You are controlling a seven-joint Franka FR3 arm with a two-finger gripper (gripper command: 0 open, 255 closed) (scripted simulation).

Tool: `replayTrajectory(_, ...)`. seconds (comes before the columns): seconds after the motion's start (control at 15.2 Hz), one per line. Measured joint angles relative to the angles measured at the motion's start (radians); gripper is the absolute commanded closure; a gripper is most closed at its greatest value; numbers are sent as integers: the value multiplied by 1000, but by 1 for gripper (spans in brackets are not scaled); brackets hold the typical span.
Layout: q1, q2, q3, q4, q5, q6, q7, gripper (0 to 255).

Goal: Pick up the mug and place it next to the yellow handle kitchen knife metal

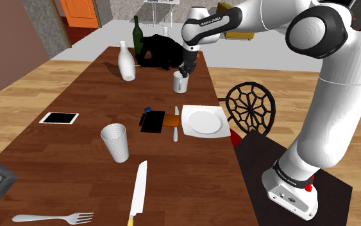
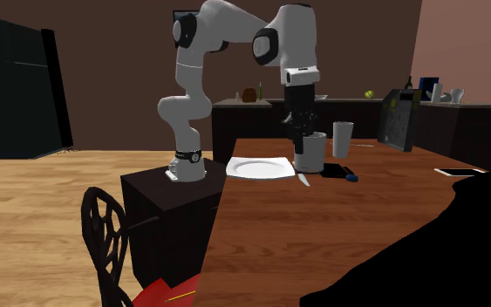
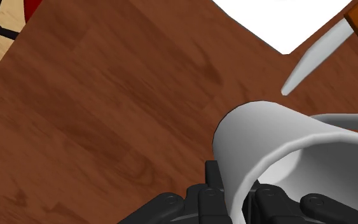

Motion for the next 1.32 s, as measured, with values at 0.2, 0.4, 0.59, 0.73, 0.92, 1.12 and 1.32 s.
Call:
replayTrajectory(0.2, -1, -13, -1, 24, -2, -38, 3, 255)
replayTrajectory(0.4, -1, -24, -2, 51, -4, -74, 5, 255)
replayTrajectory(0.59, -1, -26, -2, 89, -6, -115, 10, 255)
replayTrajectory(0.73, -1, -33, -2, 105, -7, -137, 12, 255)
replayTrajectory(0.92, -1, -39, -3, 141, -9, -179, 15, 255)
replayTrajectory(1.12, -2, -36, -3, 183, -10, -219, 18, 255)
replayTrajectory(1.32, 12, -77, 4, 143, -15, -217, 39, 255)
